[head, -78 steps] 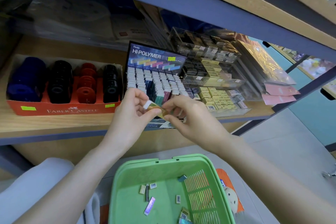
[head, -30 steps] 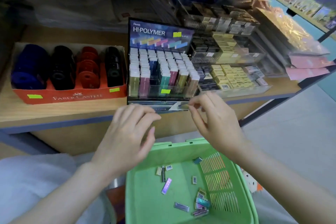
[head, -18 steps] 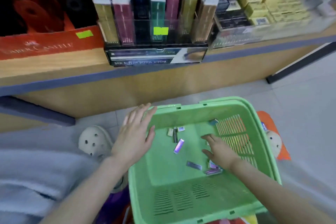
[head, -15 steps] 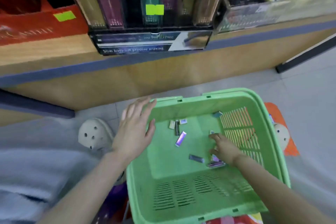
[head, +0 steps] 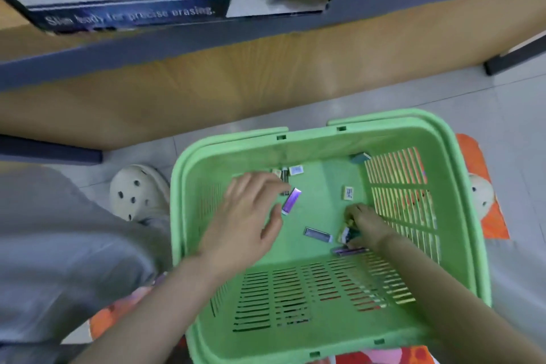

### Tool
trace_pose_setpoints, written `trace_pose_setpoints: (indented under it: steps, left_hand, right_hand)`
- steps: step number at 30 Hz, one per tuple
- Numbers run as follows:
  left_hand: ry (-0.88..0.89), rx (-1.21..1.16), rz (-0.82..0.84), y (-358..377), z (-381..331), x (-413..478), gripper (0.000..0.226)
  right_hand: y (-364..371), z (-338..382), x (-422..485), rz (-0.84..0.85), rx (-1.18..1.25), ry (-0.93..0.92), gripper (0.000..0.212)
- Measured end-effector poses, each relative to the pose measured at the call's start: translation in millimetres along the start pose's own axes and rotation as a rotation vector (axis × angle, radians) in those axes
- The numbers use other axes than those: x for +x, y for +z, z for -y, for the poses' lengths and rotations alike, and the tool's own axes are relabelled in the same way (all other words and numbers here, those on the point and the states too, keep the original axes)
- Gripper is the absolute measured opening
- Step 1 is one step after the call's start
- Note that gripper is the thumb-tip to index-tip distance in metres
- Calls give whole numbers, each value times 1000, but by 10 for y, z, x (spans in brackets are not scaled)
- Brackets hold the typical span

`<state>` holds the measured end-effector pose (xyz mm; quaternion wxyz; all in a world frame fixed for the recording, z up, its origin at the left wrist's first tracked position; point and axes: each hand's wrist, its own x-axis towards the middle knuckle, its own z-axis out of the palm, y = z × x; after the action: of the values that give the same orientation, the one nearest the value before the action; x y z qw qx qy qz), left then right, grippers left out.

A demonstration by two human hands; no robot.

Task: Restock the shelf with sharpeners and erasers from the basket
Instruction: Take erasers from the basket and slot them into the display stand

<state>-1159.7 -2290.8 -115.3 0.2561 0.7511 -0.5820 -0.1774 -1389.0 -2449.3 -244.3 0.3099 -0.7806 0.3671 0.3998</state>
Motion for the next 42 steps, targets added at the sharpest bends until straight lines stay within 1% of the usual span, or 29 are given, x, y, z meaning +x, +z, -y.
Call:
trace_pose_setpoints:
  steps: [1,2,5,7,8,11,15,18,21,23,24,26,27,30,32,33,35,37,38,39,40,42]
  left_hand:
    - [-24,-12,71,148,-41,-3,29]
    - [-89,-26,157,296,-58,10,32]
    - [-361,-104,391,755,82,83,39]
    - [-495,-166,474,1037,201,124,43]
    - [-554,-192,489,1154,255,145,44]
    - [-678,-198,474,1428,369,191,49]
    - [-669,-146,386,1670,338,201,42]
    - [-696,-84,372,1782,273,216,29]
    - [-714,-119,384,1860,276,224,23]
    - [-749,-231,389,1889,331,228,17]
    - [-799,-311,397,1875,347,238,14]
    - [-950,-532,424,1804,315,274,15]
    - [-1016,-669,411,1765,273,289,16]
    - [-1153,-1101,248,1602,84,355,21]
    - [-1215,-1305,157,1524,18,396,33]
    - [-1224,-1342,150,1507,25,403,41]
    - [-1220,-1325,178,1455,65,424,51]
    - [-1243,-1304,185,1388,125,424,44]
    - [-1263,-1305,193,1347,144,428,39]
    - [-1273,-1301,206,1308,166,432,34]
    - [-1272,-1288,218,1282,183,437,30]
    - [-1276,-1244,212,1256,220,430,22]
  right_hand:
    - [-8,-14,19,3,-16,-18,56]
    - [-16,-25,38,7,-42,-41,52]
    - [-8,-45,68,7,-91,-118,44]
    - [8,-52,67,5,-69,-149,35]
    - [8,-55,64,6,-46,-155,30]
    - [-23,-54,61,20,41,-136,24]
    - [-37,-43,66,24,187,-112,21]
    - [-42,29,54,-35,411,-95,23]
    - [-93,155,32,-72,690,-74,23]
    - [-146,244,26,-99,797,-83,25]
    - [-167,282,32,-128,845,-80,25]
    - [-191,345,55,-210,910,-61,24]
    - [-195,382,63,-239,933,-58,24]
    - [-164,529,65,-303,999,-79,23]
    - [-160,648,20,-326,987,-81,31]
    - [-152,709,-6,-294,981,-92,41]
    - [-126,811,-70,-144,974,-181,61]
    - [-90,893,-126,-32,937,-296,67]
    - [-89,913,-145,-38,930,-340,64]
    - [-111,915,-158,-96,935,-364,59]
    - [-136,901,-154,-207,943,-355,52]
    - [-166,786,-89,-518,854,-249,40]
